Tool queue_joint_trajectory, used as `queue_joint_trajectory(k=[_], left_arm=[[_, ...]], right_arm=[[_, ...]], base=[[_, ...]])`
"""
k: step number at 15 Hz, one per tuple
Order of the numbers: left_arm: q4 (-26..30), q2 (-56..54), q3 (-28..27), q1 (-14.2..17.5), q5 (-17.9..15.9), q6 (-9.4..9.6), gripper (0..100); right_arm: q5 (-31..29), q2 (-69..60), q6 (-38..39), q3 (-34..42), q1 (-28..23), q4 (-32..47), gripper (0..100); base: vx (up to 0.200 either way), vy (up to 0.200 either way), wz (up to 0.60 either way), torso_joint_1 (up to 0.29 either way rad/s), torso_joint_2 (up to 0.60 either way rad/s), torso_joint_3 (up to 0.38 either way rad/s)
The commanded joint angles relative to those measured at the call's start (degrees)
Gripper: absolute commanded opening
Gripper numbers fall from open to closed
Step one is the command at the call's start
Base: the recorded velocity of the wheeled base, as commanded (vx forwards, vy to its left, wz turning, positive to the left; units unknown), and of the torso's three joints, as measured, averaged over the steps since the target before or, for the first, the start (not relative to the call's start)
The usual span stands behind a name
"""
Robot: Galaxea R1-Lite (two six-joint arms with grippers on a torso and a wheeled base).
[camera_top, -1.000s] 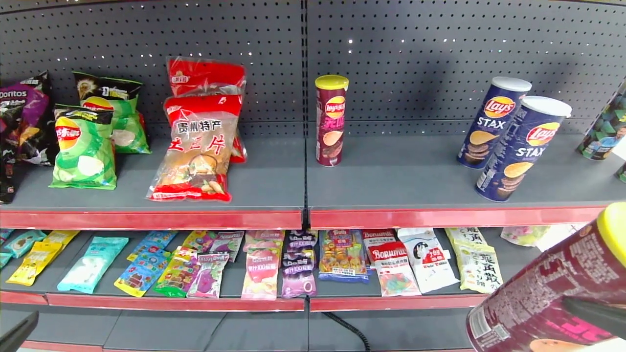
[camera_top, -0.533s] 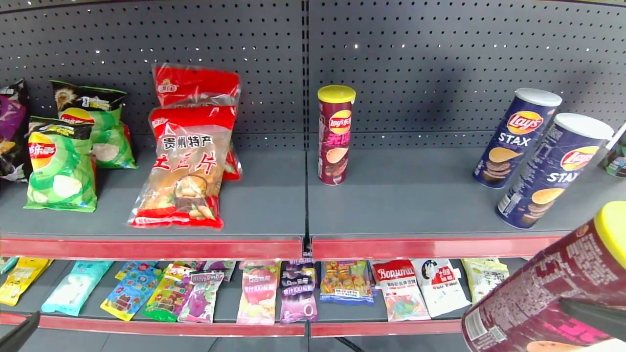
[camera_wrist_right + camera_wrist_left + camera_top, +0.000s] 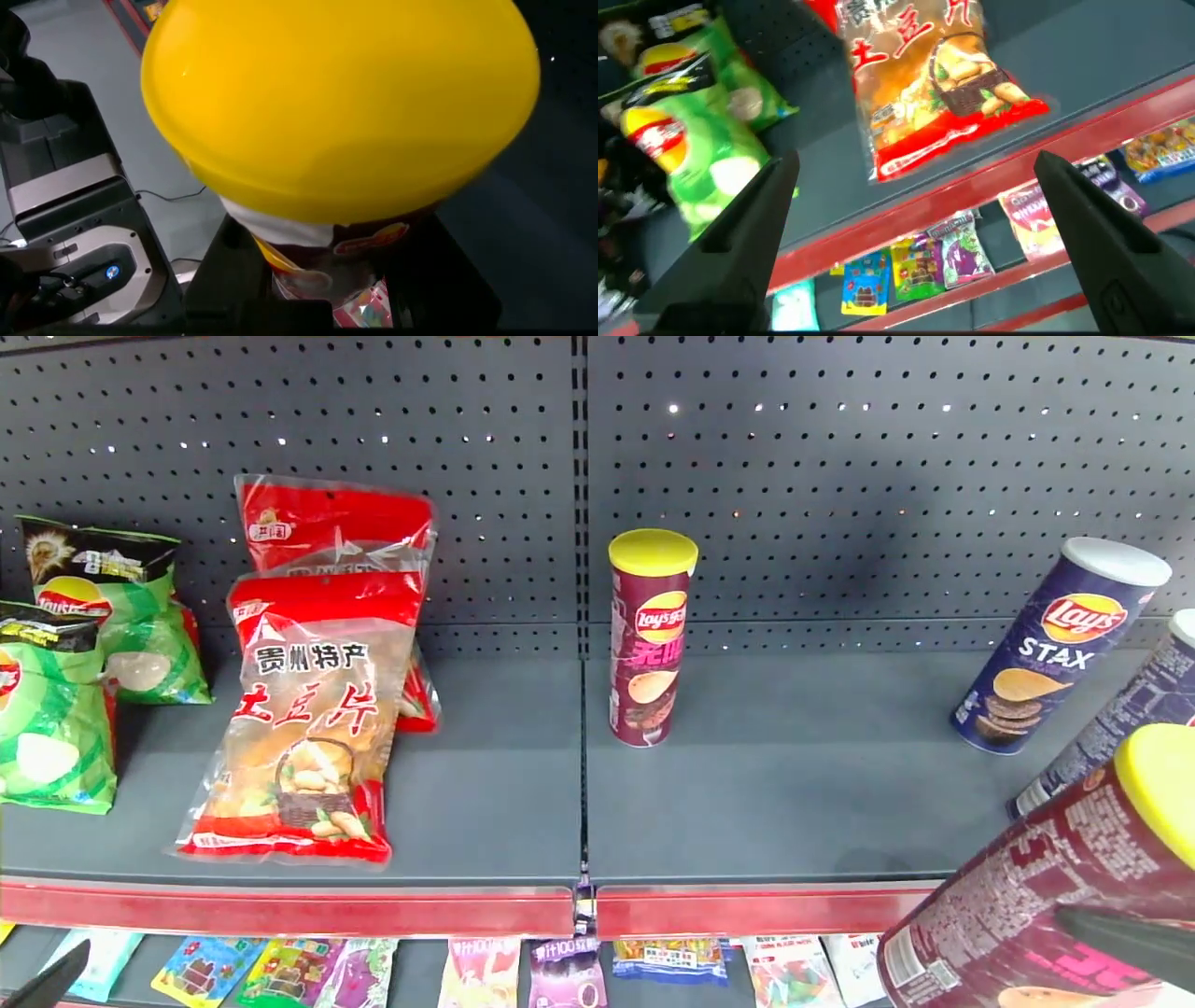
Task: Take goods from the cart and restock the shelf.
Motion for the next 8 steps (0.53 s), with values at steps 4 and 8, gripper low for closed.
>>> queue_joint_trajectory(k=[4,8], left_arm=[[-0.2,7.1,-3.4,-2.0,-10.6,0.01,100],[-12.8,27.4,-11.1,-2.6,-15.1,-1.48,100]], right_arm=[[0.2,-0.7,0.0,-0.6,1.0,0.0,0],[0.2,-0.2,0.0,-1.7,1.3,-0.2,0]], base=[[0.0,0.0,0.0,0.0,0.0,0.0],[0.0,0.0,0.0,0.0,0.0,0.0]])
